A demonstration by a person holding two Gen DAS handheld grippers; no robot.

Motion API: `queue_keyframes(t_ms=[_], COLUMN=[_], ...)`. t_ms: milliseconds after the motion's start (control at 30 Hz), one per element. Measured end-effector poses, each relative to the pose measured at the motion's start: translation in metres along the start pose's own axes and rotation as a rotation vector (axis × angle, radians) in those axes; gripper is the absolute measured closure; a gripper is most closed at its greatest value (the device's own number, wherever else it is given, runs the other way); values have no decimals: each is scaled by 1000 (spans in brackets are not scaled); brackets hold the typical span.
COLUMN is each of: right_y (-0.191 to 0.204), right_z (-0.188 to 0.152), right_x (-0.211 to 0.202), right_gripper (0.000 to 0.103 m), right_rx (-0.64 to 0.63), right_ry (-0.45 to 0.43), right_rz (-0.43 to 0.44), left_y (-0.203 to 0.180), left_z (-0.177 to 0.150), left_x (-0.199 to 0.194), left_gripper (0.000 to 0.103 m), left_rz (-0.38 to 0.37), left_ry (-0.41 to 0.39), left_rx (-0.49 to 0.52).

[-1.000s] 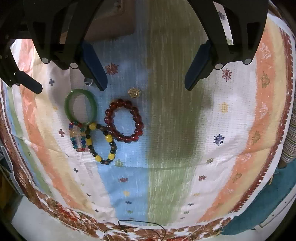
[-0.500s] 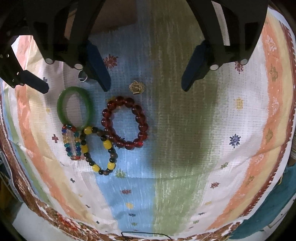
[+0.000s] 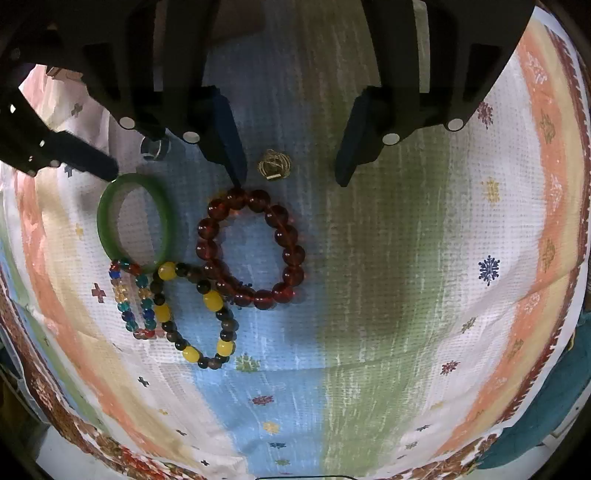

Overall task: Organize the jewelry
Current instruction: 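Move the left gripper to the small gold pendant and close on it, then hold the gold pendant in the left gripper while the right grasps the small clear ring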

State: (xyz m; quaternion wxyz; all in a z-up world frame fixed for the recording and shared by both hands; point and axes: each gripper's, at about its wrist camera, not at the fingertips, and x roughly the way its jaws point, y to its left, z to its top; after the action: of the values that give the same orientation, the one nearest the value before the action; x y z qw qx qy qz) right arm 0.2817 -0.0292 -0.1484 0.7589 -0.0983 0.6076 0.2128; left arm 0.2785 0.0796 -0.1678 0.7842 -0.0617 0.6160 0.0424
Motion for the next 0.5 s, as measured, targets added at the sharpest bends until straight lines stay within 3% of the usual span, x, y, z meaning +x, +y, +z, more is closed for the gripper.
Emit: queue_keyframes(t_ms=[100,233,500], right_y=[-1,-5,-7], right_z=[0,-4,-6], right_x=[1,5,6], right_gripper=[66,80,88], right_rx=[8,15,19], right_ry=[0,18,24], right_rz=[8,23,27], left_y=[0,3,1], left_z=[3,7,3], left_x=[1,3,2], left_gripper=[59,66,86], left_rz=[2,-5,18], left_ry=[-2,-5,-1], left_rx=[-5,-4,2])
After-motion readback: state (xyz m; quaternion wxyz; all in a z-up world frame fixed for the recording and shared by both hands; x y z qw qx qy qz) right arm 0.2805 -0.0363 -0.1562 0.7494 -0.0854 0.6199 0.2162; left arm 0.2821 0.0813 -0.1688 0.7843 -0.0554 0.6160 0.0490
